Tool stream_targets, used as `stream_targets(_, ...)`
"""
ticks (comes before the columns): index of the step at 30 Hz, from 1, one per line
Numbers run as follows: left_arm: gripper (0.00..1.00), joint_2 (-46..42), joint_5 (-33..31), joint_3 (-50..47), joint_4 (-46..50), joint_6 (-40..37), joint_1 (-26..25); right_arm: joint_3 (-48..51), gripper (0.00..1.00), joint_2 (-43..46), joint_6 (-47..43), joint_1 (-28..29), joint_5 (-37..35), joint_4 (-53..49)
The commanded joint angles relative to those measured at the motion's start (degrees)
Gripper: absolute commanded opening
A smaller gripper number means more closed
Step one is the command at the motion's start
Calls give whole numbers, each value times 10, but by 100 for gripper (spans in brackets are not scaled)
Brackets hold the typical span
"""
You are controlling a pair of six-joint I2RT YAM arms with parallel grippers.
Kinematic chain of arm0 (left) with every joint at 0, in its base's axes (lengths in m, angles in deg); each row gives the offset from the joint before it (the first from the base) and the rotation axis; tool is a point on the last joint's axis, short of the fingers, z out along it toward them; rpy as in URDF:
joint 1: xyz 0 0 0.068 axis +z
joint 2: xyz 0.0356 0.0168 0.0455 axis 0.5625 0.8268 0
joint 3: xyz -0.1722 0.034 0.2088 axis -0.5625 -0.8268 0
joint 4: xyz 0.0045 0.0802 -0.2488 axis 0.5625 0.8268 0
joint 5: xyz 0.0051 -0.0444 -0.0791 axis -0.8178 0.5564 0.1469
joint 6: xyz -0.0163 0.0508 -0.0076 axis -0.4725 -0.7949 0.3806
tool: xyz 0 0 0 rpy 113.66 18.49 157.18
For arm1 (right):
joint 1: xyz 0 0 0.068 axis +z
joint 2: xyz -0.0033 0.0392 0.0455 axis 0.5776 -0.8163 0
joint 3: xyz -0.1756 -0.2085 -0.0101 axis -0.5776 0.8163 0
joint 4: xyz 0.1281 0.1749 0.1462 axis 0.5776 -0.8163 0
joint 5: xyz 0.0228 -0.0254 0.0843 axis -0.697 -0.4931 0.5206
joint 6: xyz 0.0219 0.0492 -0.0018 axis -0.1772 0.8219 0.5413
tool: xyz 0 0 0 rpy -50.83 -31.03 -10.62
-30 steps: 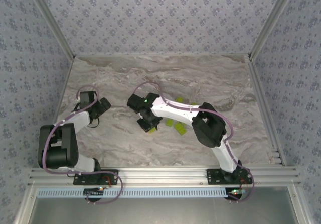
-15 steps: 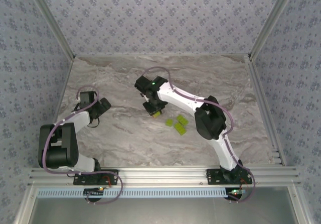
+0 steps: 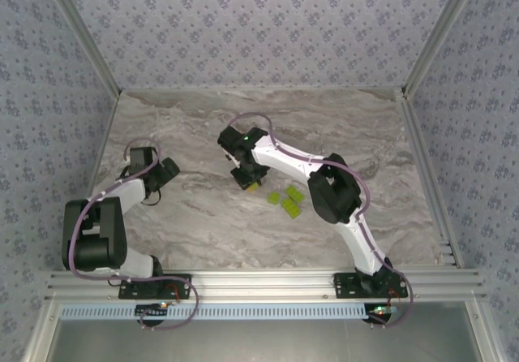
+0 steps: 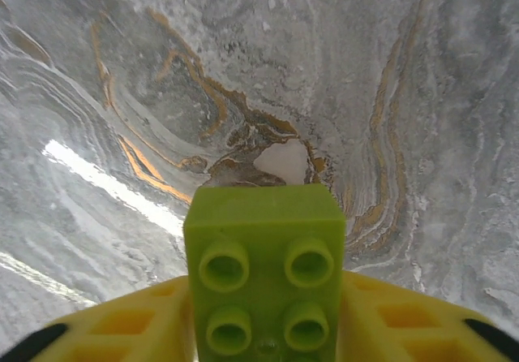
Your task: Assemble a carrot with lego
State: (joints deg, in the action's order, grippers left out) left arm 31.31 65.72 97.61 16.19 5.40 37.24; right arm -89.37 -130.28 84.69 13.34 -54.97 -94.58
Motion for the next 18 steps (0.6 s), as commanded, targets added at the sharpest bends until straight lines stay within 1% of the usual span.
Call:
stream_targets(1,95,4,9,20,-1,-5,3,7,54,-1,-6,-1,-6,-7)
stream_targets(6,96,4,9,20,-1,-6,3,5,69,36,-9,-2,-5,-9)
stream_targets(8,95,4,9,21,-1,-6,3,9,73,62,-9,-2,-12,-15)
stream_targets(13,96,4,9,21,0,-6,3,48,77,135,-4,1,-40,-27)
stream_targets(18,95,4,9,20,0,-6,3,175,78,231,26,3,-86,-7)
